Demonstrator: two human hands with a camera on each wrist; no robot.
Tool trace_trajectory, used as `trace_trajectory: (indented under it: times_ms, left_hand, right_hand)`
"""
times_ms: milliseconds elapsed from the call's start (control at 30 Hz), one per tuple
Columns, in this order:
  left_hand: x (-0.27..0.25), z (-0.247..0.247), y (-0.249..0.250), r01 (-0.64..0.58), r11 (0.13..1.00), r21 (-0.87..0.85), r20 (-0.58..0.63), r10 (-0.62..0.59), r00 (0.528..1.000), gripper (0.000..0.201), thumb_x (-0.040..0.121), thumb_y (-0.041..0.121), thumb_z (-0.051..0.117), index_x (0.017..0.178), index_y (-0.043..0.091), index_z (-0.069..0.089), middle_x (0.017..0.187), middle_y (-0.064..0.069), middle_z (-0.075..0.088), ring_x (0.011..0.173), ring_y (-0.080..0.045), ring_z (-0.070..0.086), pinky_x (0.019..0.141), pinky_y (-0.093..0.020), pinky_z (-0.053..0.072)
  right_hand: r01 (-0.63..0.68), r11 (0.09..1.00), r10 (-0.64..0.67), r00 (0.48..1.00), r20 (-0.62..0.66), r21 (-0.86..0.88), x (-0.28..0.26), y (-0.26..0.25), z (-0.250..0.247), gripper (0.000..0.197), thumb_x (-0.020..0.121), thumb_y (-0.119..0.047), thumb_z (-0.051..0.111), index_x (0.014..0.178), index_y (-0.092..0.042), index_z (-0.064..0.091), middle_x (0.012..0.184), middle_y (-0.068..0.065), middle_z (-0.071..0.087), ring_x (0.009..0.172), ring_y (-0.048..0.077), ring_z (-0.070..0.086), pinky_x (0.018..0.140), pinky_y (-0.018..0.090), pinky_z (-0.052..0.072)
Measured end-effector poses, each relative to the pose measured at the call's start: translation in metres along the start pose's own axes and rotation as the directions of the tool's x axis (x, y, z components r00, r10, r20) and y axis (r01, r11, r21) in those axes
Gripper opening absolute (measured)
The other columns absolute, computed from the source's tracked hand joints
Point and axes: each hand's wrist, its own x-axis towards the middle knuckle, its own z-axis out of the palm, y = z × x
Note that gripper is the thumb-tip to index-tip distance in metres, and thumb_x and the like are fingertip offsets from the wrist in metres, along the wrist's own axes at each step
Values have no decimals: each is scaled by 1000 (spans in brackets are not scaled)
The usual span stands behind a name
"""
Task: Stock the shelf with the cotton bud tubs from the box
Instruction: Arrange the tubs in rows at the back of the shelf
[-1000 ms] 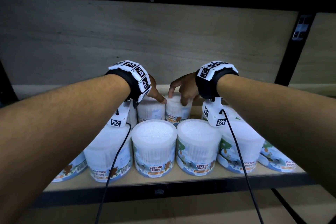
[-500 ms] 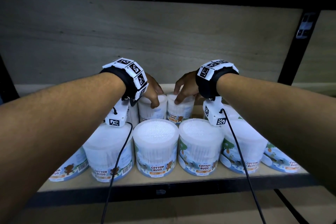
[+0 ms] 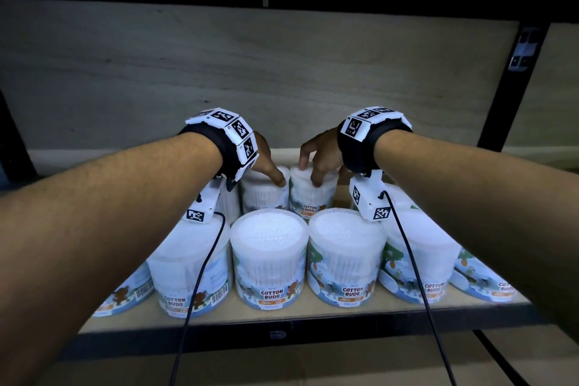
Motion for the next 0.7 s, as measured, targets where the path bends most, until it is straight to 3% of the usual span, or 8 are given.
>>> trace_trajectory:
  times_ms: [67,133,267,367,467,600,700]
  left_hand:
    - [11,3,-2,-20,1000,21,-9,20,1000,95,43,98,40,96,23,65,112,0,68,106,-23,60,101,-41,44]
    - [22,5,-3,-17,999,50,-28,19,999,103,35,100,37,96,24,69,107,1,70,103,-22,62,99,-41,46]
    - [30,5,-2,-20,998,65,-29,22,999,101,33,102,37,84,22,71,95,1,74,93,-20,65,94,-40,48]
    - [32,6,-3,-8,998,60,-31,10,999,110,30,104,37,93,23,76,97,2,75,94,-18,66,93,-38,48]
    - [19,3,1,-1,1000,22,-23,2,1000,106,33,99,40,100,23,73,105,2,72,100,-20,64,96,-39,47]
    - [4,1,4,8,1000,-22,-16,-8,1000,86,54,90,51,102,21,71,106,0,71,101,-21,64,95,-37,48]
    - [2,1,6,17,1000,-22,-2,-17,1000,94,42,91,49,105,25,70,108,3,71,102,-19,64,96,-37,47]
  right_hand:
    - [5,1000,-5,1000,-3,-31,1,1,0,50,80,-12,75,126,-24,59,119,2,57,94,19,53,74,29,54]
    - [2,998,-1,1000,12,-58,2,1,-1,51,78,-12,75,124,-26,59,123,1,58,95,19,55,65,23,49]
    - [1,997,1,1000,30,-78,3,2,-2,52,76,-11,75,122,-29,58,125,-1,59,99,20,55,65,22,48]
    - [4,997,-1,999,32,-73,3,4,-2,52,76,-11,74,122,-29,57,126,-1,58,102,21,55,74,26,51]
    - [15,996,-12,999,37,-85,2,4,-2,51,77,-12,73,122,-29,57,125,-1,58,101,21,55,79,28,50]
    - [29,994,-25,999,39,-103,-4,2,-3,51,78,-12,73,124,-27,57,121,-1,58,96,19,54,72,26,49]
    - [36,994,-31,998,46,-100,-10,2,-3,51,78,-11,73,124,-26,57,119,-1,58,81,14,53,63,24,48]
